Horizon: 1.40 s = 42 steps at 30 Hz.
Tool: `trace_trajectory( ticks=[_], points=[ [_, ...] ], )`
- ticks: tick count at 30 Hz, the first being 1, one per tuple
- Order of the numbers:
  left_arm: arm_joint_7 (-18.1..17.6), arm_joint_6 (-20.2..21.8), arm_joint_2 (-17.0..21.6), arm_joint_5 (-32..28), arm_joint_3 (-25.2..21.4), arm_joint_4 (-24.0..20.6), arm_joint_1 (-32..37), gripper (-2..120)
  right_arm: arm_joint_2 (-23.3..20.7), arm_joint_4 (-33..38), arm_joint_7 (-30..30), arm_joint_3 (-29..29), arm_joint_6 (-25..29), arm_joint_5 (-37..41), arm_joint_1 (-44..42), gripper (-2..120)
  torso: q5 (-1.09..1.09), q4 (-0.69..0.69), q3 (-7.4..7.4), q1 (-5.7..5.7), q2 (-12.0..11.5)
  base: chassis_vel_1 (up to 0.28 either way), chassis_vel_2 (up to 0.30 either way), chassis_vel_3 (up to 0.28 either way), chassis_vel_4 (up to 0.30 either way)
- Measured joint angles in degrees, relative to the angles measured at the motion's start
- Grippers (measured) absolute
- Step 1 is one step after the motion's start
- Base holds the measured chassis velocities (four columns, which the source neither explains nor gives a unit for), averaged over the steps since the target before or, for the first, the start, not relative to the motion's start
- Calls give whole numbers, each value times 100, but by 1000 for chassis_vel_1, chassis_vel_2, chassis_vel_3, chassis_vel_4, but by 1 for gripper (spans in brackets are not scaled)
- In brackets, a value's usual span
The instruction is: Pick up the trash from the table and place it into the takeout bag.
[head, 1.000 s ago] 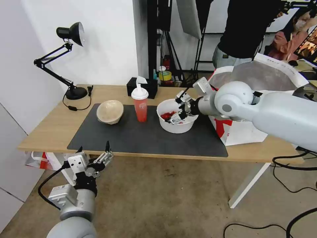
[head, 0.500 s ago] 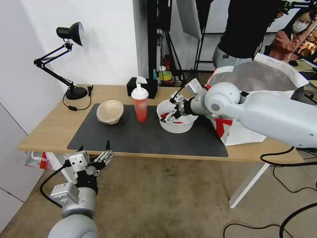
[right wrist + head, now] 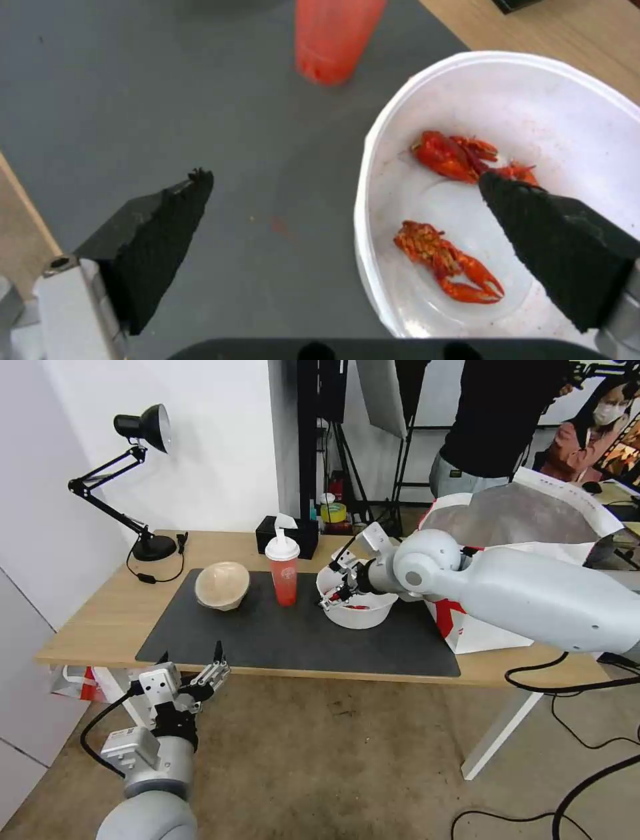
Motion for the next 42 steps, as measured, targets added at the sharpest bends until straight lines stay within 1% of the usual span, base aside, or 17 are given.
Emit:
trace_trajectory(
  ticks=[12, 21, 25, 30, 42],
  points=[
    [-5, 0, -7, 0, 4, 21, -33, 100, 220, -204, 63, -110, 0, 36, -34, 100, 0, 0, 0, 0, 0, 0, 0, 0, 0],
    [-7, -1, -37, -4, 5, 47, -81, 100, 286, -311, 40, -150, 0, 24, -42, 100, 0, 0, 0, 0, 0, 0, 0, 0, 0],
    [-8, -15, -81, 21, 5, 94, -102, 100, 286, -346, -42, -164, 0, 13, -9, 100, 0, 0, 0, 0, 0, 0, 0, 0, 0],
    [-9, -34, -138, 58, 15, 134, -107, 100, 161, -281, -238, -199, 0, -103, -16, 100, 0, -1, 0, 0, 0, 0, 0, 0, 0],
    [-22, -39, -72, -14, 9, 150, -184, 100, 127, -216, -248, -184, 0, -197, -184, 100, 0, 0, 0, 0, 0, 0, 0, 0, 0]
  ],
)
